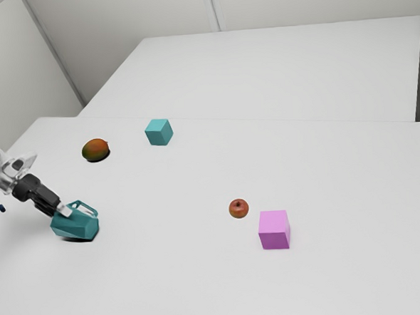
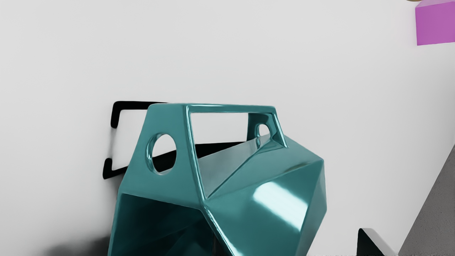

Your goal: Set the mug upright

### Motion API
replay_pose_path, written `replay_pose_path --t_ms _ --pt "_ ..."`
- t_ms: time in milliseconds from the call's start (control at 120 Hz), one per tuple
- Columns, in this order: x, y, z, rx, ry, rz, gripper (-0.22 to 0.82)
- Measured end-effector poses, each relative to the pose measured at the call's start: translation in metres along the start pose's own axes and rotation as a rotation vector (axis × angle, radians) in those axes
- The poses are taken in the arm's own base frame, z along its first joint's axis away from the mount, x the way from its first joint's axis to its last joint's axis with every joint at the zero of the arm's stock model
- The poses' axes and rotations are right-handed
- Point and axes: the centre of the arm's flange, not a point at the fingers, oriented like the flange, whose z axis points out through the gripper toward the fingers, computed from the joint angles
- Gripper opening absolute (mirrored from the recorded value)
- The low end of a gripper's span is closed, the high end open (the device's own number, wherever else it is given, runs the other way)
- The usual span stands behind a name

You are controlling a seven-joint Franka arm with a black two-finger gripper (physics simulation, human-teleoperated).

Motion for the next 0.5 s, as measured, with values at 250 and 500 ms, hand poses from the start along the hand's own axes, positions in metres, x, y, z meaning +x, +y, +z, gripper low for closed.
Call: replay_pose_path --t_ms 250,500 --pt "0.007 0.016 -0.003 -0.005 -0.014 0.043 -0.05" --pt "0.019 0.030 -0.002 0.018 -0.027 0.090 -0.14"
